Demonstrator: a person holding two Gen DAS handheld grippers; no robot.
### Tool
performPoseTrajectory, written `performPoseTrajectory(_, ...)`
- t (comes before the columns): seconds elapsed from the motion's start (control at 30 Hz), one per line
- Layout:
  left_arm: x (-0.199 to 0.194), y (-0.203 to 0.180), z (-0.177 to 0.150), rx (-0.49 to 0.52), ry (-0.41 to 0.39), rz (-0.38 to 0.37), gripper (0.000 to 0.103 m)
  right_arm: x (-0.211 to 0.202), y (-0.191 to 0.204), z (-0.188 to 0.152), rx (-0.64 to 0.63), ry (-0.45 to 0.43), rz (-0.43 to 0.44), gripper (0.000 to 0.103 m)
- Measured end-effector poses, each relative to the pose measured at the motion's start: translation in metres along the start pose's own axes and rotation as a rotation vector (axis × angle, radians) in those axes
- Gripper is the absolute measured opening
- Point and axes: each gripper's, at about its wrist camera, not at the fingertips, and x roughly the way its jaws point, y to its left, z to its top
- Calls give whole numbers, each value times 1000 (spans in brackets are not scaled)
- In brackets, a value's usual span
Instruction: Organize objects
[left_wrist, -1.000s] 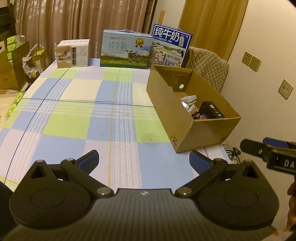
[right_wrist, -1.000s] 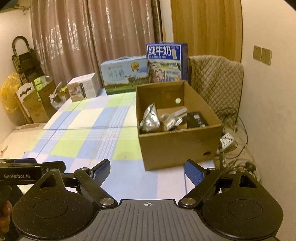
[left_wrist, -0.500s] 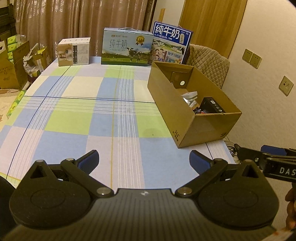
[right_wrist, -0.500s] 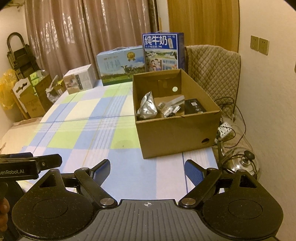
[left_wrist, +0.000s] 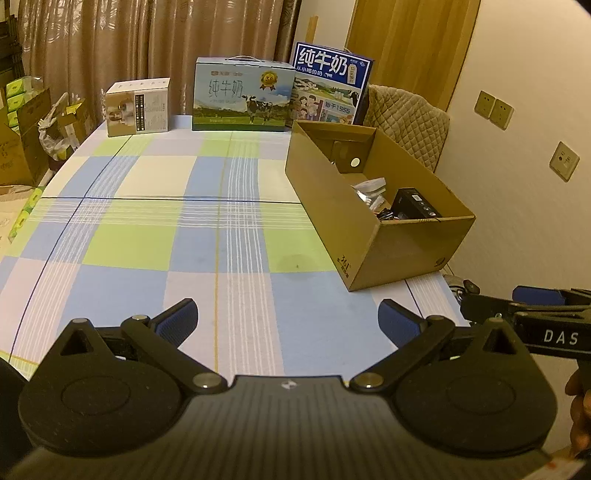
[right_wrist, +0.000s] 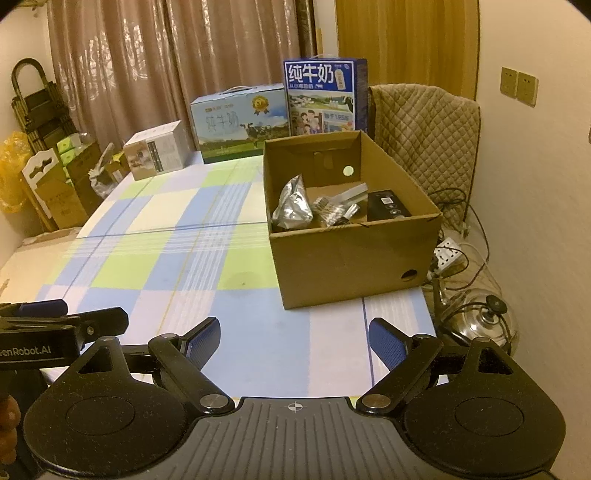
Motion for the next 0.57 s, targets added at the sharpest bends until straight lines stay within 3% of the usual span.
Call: performPoseTrajectory(0.57, 0, 2, -4, -8, -4, -27, 102, 0, 1, -1, 4, 1, -1, 85)
